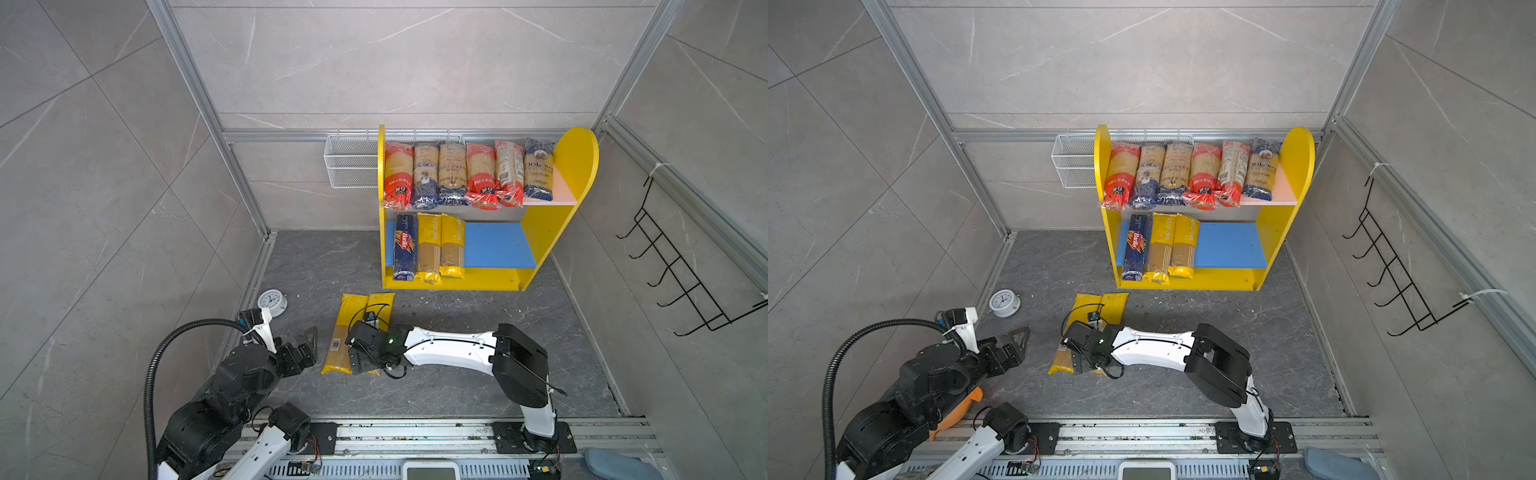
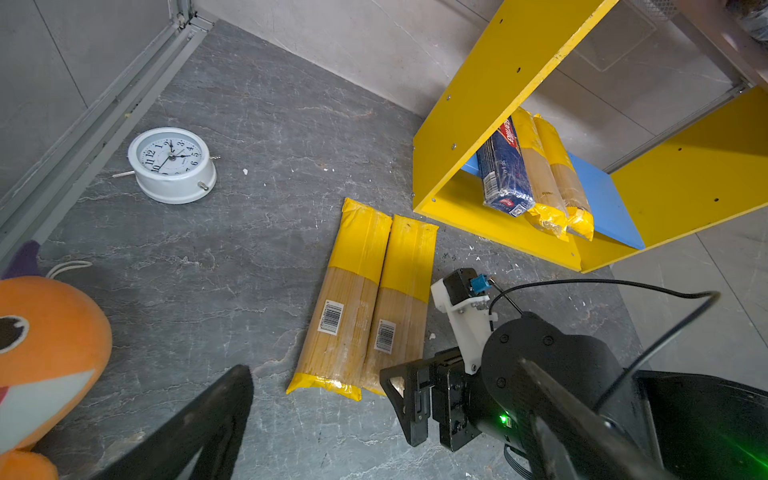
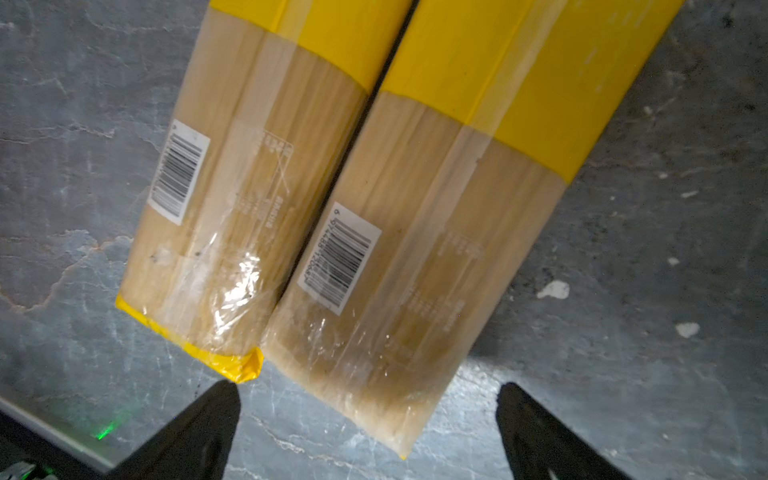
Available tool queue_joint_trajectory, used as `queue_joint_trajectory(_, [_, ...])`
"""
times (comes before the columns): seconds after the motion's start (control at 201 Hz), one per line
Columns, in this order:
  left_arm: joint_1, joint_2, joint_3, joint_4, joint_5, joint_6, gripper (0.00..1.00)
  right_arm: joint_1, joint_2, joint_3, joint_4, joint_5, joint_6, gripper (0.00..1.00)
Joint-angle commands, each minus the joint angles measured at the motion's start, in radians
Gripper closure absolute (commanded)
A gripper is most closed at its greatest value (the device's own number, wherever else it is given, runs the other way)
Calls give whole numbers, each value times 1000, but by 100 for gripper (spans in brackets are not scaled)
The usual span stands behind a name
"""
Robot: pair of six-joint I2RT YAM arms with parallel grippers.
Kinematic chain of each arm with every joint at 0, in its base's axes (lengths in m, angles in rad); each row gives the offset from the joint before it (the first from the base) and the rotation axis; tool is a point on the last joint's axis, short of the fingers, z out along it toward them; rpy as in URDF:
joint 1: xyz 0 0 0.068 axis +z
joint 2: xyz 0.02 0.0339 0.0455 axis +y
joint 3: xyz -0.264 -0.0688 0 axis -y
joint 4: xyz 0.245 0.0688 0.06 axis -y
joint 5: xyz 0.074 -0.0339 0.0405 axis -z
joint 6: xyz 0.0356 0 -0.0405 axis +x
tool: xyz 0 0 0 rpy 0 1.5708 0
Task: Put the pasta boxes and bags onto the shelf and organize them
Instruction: 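Lower the right gripper over the end of the nearer Pastatime packet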
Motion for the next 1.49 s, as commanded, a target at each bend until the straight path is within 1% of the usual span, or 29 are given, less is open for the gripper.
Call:
queue_joint_trajectory(0.0, [4, -12, 30, -19, -25, -3, 0, 0, 55, 61, -106, 55, 28, 0])
queue_joint_trajectory(0.09, [4, -14, 34, -26, -31, 2, 0, -1, 88, 91, -144, 70, 34, 0])
queue_joint_trajectory(0.393, [4, -28, 38, -33, -40, 10, 0, -2, 142, 111, -162, 39, 48, 0])
queue_joint_trajectory(0.463, [4, -30, 36, -33, -42, 10, 0, -5, 124, 91, -176, 53, 55, 0])
queue_joint_trajectory(0.687, [4, -30, 30, -21, -39, 17, 0, -36, -6, -71, -150, 75, 61, 0])
queue_joint_trajectory(0.816, [4, -25, 30, -12, -33, 23, 0, -37, -48, -99, -140, 81, 50, 0])
queue_joint_trajectory(0.906, [4, -24, 30, -10, -33, 23, 0, -37, -67, -113, -97, 69, 40, 0])
queue_joint_trajectory(1.234, [4, -27, 39, -28, -39, 21, 0, -38, -73, -116, 11, 43, 19, 0])
queue_joint_trajectory(1.488, [4, -3, 37, -12, -33, 23, 0, -37, -1, -91, 27, 27, 24, 0])
